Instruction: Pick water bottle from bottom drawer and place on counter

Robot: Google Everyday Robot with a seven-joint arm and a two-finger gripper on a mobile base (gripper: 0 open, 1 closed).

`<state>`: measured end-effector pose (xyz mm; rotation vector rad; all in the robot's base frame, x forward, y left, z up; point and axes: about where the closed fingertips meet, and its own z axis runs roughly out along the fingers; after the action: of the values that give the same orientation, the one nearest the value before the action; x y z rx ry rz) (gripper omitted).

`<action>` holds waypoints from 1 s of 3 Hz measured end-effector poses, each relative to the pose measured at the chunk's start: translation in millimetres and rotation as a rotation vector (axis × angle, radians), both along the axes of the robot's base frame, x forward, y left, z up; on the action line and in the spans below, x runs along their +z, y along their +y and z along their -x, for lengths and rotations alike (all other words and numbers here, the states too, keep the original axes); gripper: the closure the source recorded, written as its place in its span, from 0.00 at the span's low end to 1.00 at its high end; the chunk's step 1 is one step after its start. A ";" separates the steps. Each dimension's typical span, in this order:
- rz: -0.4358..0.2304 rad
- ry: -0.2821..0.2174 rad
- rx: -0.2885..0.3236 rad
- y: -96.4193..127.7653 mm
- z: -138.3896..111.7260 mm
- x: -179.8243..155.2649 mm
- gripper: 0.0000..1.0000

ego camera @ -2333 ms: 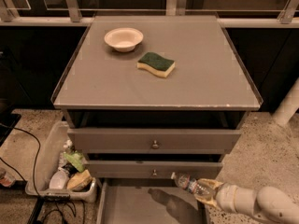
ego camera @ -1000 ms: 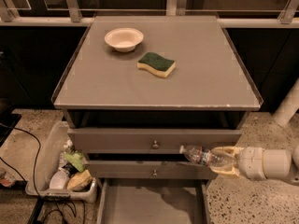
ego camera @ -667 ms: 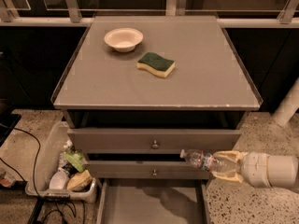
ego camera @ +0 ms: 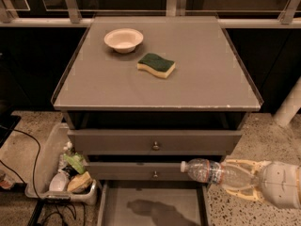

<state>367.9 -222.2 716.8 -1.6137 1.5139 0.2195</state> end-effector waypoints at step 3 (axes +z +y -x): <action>0.106 -0.209 0.038 -1.9 -8.7 184.6 1.00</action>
Offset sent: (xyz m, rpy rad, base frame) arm 0.0219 -0.0019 0.2693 -0.1367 -0.2721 0.0401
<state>376.5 -224.0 901.4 -1.6932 1.3548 -0.0091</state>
